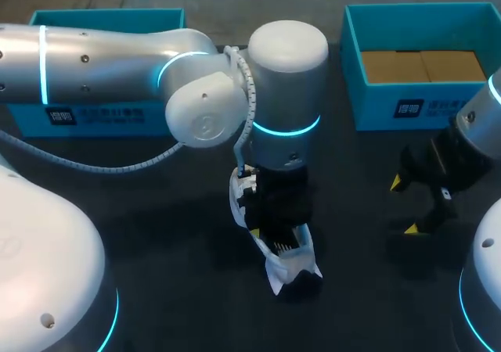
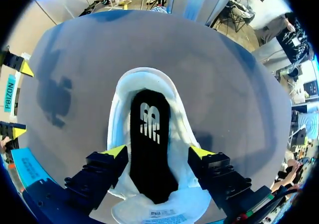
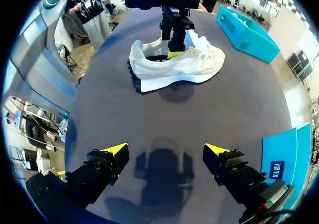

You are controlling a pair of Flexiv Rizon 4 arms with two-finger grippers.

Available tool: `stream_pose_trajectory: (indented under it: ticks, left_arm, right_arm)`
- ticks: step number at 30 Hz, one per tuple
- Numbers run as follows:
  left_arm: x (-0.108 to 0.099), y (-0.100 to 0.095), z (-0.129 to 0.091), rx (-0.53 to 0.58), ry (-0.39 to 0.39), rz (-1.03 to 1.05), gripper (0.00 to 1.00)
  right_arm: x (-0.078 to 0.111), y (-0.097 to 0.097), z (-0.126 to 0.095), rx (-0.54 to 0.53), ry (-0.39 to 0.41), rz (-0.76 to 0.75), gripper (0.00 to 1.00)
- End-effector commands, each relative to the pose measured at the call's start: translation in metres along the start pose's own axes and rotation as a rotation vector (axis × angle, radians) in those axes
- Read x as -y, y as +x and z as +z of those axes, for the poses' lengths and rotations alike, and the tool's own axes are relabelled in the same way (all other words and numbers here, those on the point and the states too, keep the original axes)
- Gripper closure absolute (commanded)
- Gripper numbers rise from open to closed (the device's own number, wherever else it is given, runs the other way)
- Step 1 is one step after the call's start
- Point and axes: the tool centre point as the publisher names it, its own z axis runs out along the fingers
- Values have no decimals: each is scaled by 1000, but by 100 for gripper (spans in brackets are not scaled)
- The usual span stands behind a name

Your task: Take the shoe out of the shoebox, open the shoe tongue, remove and reinsert the insole, then place the shoe into the shoebox

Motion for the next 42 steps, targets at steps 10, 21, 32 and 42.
stream_pose_trajectory:
  ticks: [10, 21, 32, 42]
  left_arm:
    - [3, 7, -4, 23, 15, -42, 20]
    - [-14, 9, 3, 19, 20, -115, 2]
    - [-24, 11, -7, 46, 19, -135, 0]
    - [-18, 12, -13, 52, 36, -78, 0]
  right_arm:
    - [0, 1, 1, 2, 3, 1, 0]
    - [0, 1, 1, 2, 3, 1, 0]
    - [0, 1, 1, 2, 3, 1, 0]
    - [0, 1, 1, 2, 3, 1, 0]
